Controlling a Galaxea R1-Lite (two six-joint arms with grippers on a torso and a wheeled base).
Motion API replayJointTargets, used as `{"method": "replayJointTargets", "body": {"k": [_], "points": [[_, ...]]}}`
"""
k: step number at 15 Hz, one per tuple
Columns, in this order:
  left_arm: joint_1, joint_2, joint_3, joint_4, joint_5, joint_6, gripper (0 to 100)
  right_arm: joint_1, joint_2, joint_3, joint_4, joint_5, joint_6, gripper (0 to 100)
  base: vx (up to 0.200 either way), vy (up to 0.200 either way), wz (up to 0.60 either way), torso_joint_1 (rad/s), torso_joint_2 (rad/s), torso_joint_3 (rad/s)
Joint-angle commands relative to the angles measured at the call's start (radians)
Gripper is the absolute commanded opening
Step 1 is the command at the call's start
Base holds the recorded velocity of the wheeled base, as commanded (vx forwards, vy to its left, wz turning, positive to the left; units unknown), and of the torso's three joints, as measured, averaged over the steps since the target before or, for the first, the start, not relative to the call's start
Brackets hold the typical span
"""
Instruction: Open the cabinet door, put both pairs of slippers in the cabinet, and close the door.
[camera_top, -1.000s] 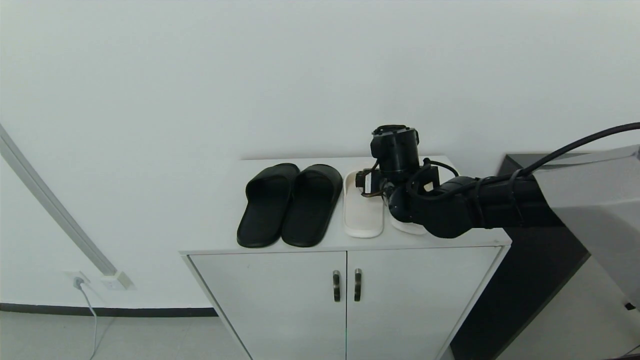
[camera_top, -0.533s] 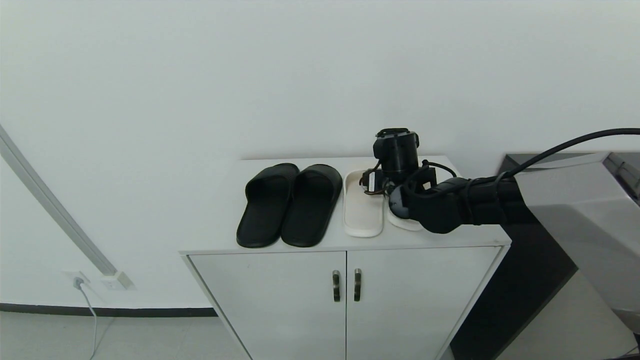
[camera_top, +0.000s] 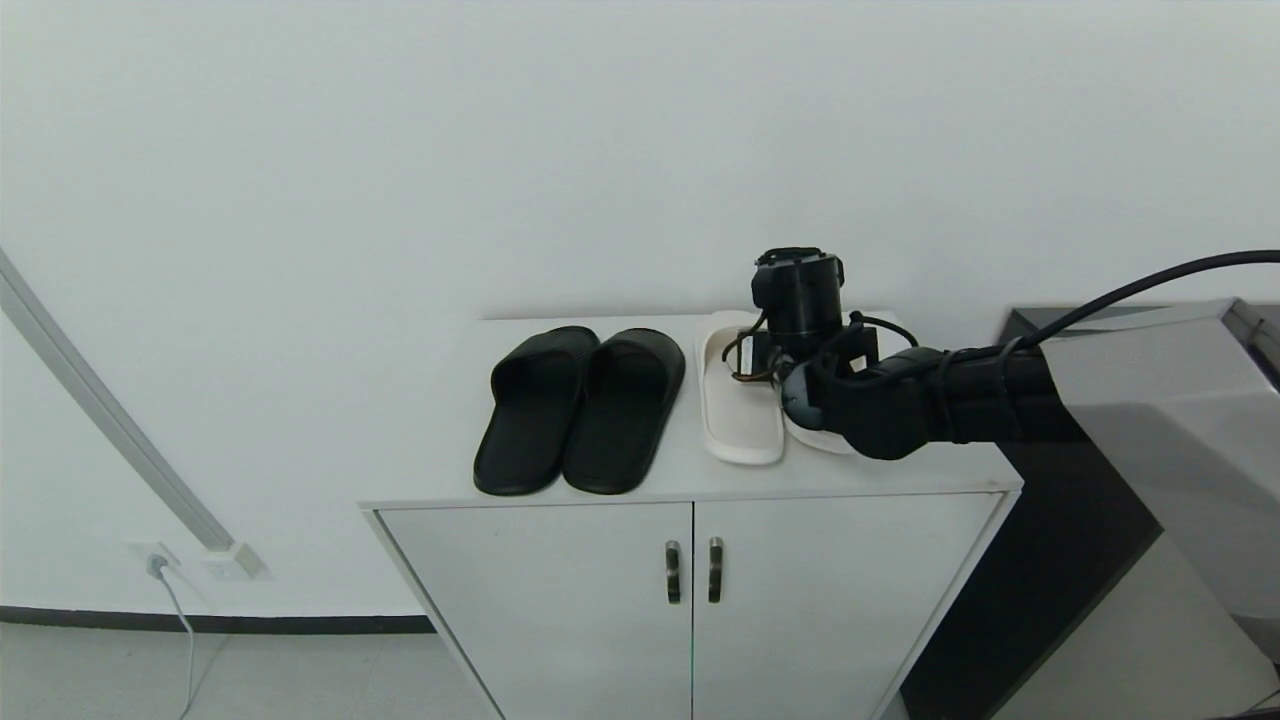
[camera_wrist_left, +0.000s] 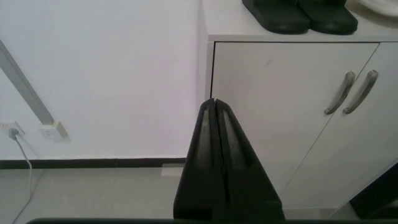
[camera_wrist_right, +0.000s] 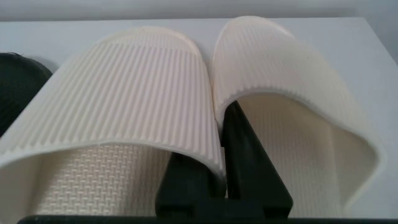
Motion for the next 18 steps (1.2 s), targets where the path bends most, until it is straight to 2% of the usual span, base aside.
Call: {"method": "replayJointTargets", "body": {"k": [1, 5, 6, 8, 11, 13, 14, 16, 18], "points": [[-0.001, 0.0, 0.0, 0.0, 0.0, 0.0, 0, 0.005, -0.055, 0.037, 0.0, 0.005, 0.0, 0, 0.0, 0.0, 0.0, 0.0, 0.0, 0.0], [0.001, 0.0, 0.0, 0.0, 0.0, 0.0, 0, 0.02, -0.21, 0.232, -0.006, 0.107, -0.009, 0, 0.0, 0.0, 0.0, 0.0, 0.0, 0.0], [0.001, 0.0, 0.0, 0.0, 0.0, 0.0, 0, 0.02, -0.21, 0.232, -0.006, 0.107, -0.009, 0, 0.0, 0.0, 0.0, 0.0, 0.0, 0.0], [-0.001, 0.0, 0.0, 0.002, 0.0, 0.001, 0, 0.026, -0.35, 0.419, -0.051, 0.222, -0.045, 0, 0.0, 0.0, 0.0, 0.0, 0.0, 0.0], [-0.001, 0.0, 0.0, 0.0, 0.0, 0.001, 0, 0.031, -0.482, 0.663, -0.215, 0.407, -0.151, 0, 0.0, 0.0, 0.0, 0.0, 0.0, 0.0], [-0.001, 0.0, 0.0, 0.0, 0.0, 0.004, 0, 0.043, -0.532, 0.758, -0.264, 0.506, -0.161, 0, 0.0, 0.0, 0.0, 0.0, 0.0, 0.0], [-0.001, 0.0, 0.0, 0.0, 0.0, 0.003, 0, 0.046, -0.568, 0.825, -0.286, 0.609, -0.158, 0, 0.0, 0.0, 0.0, 0.0, 0.0, 0.0], [0.001, 0.0, 0.0, 0.0, 0.0, 0.004, 0, 0.045, -0.625, 0.907, -0.296, 0.739, -0.155, 0, 0.0, 0.0, 0.0, 0.0, 0.0, 0.0], [-0.001, 0.0, 0.0, 0.0, 0.0, 0.003, 0, 0.045, -0.657, 0.94, -0.295, 0.773, -0.155, 0, 0.0, 0.0, 0.0, 0.0, 0.0, 0.0]]}}
